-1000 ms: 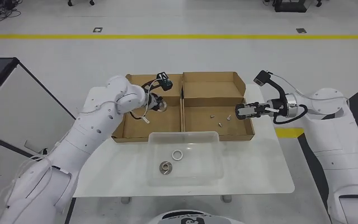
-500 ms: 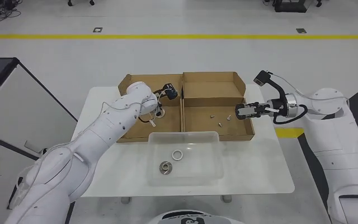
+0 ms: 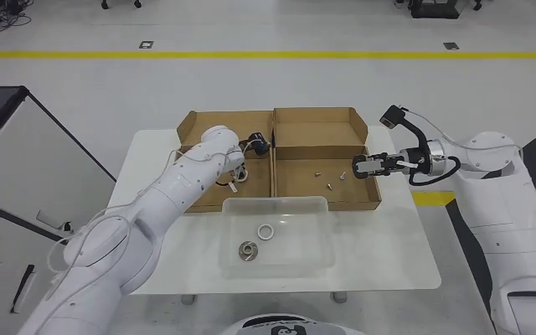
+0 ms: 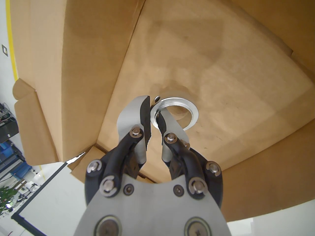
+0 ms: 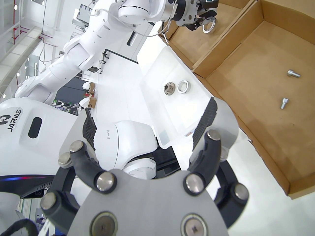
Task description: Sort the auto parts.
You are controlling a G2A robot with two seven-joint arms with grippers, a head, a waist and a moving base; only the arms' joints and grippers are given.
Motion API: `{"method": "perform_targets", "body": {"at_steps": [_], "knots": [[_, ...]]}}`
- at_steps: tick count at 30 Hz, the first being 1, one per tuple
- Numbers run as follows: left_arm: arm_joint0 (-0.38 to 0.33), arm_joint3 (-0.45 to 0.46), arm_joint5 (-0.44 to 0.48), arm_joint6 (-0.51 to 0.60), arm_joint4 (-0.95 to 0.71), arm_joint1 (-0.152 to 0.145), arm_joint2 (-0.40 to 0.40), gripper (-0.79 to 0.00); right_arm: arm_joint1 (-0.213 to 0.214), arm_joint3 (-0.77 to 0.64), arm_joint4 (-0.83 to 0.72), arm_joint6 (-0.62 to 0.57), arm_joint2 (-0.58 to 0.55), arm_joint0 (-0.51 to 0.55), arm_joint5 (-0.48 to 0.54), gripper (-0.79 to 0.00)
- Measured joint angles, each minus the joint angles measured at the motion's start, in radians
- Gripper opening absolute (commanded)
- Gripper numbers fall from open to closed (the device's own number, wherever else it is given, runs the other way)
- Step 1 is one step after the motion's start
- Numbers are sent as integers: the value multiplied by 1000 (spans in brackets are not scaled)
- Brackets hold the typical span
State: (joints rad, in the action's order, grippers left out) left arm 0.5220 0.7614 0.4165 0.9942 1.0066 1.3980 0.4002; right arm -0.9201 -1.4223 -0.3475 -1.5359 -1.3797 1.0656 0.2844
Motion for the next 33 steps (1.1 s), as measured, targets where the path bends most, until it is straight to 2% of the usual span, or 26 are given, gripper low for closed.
{"method": "perform_targets", "body": {"at_steps": [2, 5, 6, 7, 9, 10, 11, 18, 23, 29, 33], "knots": [[-4, -28, 6, -10, 0, 12, -4, -785, 0, 0, 0, 0, 0, 0, 0, 0], [-11, -64, 13, -21, -1, 28, -7, -582, 0, 0, 0, 0, 0, 0, 0, 0], [-13, -74, 16, -24, -2, 33, -8, -419, 0, 0, 0, 0, 0, 0, 0, 0], [-15, -87, 19, -27, -3, 38, -8, -357, 0, 0, 0, 0, 0, 0, 0, 0], [-19, -104, 23, -32, -4, 46, -8, -117, 0, 0, 0, 0, 0, 0, 0, 0], [-22, -114, 26, -35, -7, 51, -7, -31, 0, 0, 0, 0, 0, 0, 0, 0], [-24, -122, 29, -38, -9, 54, -6, -6, 0, 0, 0, 0, 0, 0, 0, 0], [-44, -159, 42, -56, -17, 67, 12, 0, 0, 0, 0, 0, 0, 0, 0, 0], [-65, -166, 49, -64, -20, 62, 37, 0, 0, 0, 0, 0, 0, 0, 0, 0], [-90, -116, 86, -37, -34, 24, 98, 0, 0, 0, 0, 0, 0, 0, 0, 0], [-75, -30, 121, 24, -49, -21, 154, 0, 0, 0, 0, 0, 0, 0, 0, 0]]}}
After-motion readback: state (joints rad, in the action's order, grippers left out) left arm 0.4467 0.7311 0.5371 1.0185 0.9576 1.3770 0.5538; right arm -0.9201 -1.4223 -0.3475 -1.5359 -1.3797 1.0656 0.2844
